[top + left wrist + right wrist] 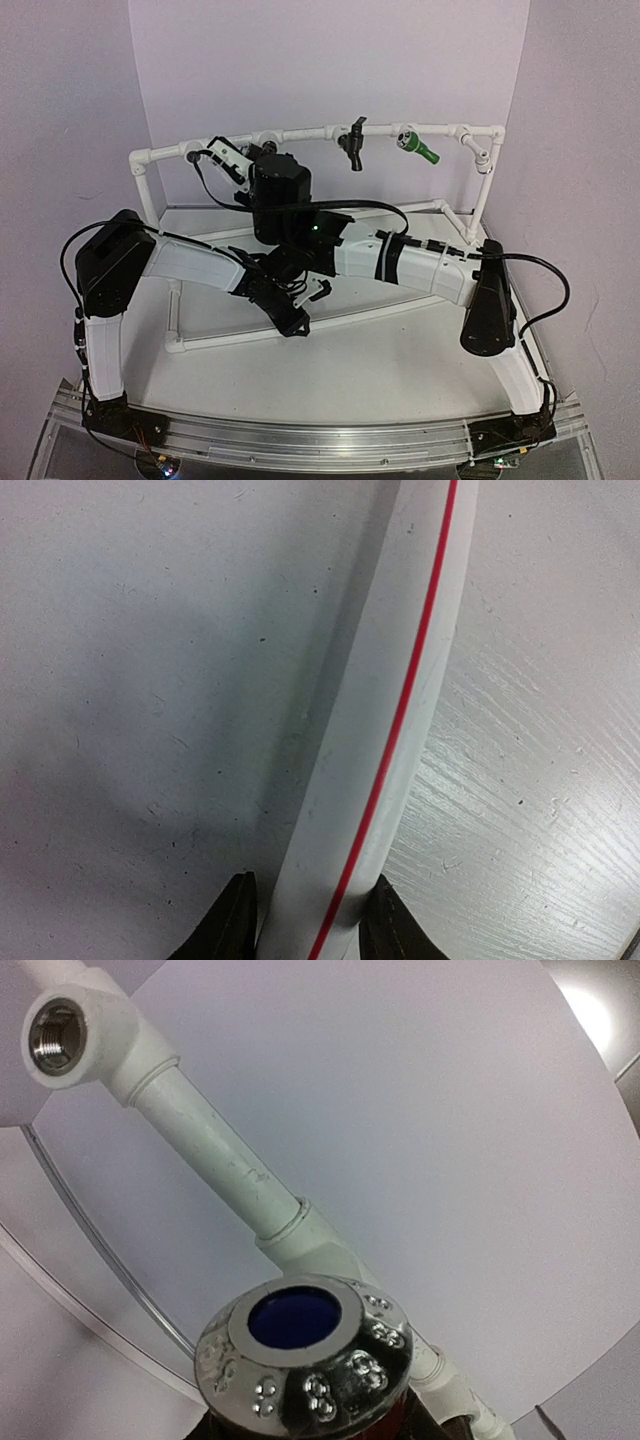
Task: Install the water faucets
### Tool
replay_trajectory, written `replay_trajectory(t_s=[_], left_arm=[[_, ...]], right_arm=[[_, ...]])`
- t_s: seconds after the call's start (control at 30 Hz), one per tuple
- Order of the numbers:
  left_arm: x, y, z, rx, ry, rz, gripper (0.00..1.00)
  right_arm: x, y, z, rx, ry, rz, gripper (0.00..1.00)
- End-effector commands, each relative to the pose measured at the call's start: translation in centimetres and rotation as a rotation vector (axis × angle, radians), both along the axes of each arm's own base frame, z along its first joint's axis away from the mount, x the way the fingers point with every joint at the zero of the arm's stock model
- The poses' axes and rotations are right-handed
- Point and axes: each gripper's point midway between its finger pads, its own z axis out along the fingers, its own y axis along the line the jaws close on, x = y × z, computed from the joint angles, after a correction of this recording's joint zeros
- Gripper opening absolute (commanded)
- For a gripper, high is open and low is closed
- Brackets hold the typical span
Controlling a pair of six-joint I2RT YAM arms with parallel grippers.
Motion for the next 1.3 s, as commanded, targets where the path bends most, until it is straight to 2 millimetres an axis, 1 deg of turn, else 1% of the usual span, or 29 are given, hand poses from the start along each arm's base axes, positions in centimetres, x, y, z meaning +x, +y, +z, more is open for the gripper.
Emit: replay_trajectory(t_s=[0.0,0.17,0.3,0.53,0.73,0.87,0.93,1.03,1.13,1.2,1.27], left_arm=[[-4.1,2.5,-8.2,0.121,0.244,0.107,0.0],[-4.1,2.5,-8.1,0.121,0.239,0.108,0.0],[-4.1,2.5,-8.3,0.123,0.244,0.108,0.0],[-4.2,2.4,-8.3,0.119,0.248,0.105,0.0],[-4.1,2.4,-8.2,0.119,0.244,0.106,0.0],[-4.1,2.4,-8.2,0.118,0.245,0.106,0.0],[-4.1,2.4,-8.2,0.118,0.246,0.107,0.0],[-4.1,2.3,-8.2,0.116,0.251,0.106,0.0],[-4.1,2.3,-8.1,0.114,0.249,0.106,0.0],[-4.1,2.4,-8.1,0.117,0.246,0.107,0.0],[-4.1,2.3,-8.1,0.115,0.246,0.106,0.0]], right_arm=[[1.8,-1.1,1.2,0.502,0.052,0.041,0.0],[2.6,-2.2,0.6,0.817,0.127,0.058,0.0],[3.1,-2.7,0.2,1.025,0.176,0.081,0.0],[3.3,-2.6,-0.6,1.383,0.25,0.133,0.0],[3.6,-3.4,0.0,1.726,0.298,0.181,0.0],[3.0,-4.5,-0.1,1.988,0.336,0.243,0.0],[2.7,-4.7,0.3,2.091,0.354,0.281,0.0],[2.6,-4.7,1.0,2.133,0.354,0.317,0.0],[2.4,-4.8,1.7,2.1,0.34,0.332,0.0],[2.1,-5.1,1.9,2.085,0.335,0.354,0.0],[1.8,-5.6,1.6,2.108,0.337,0.379,0.0]])
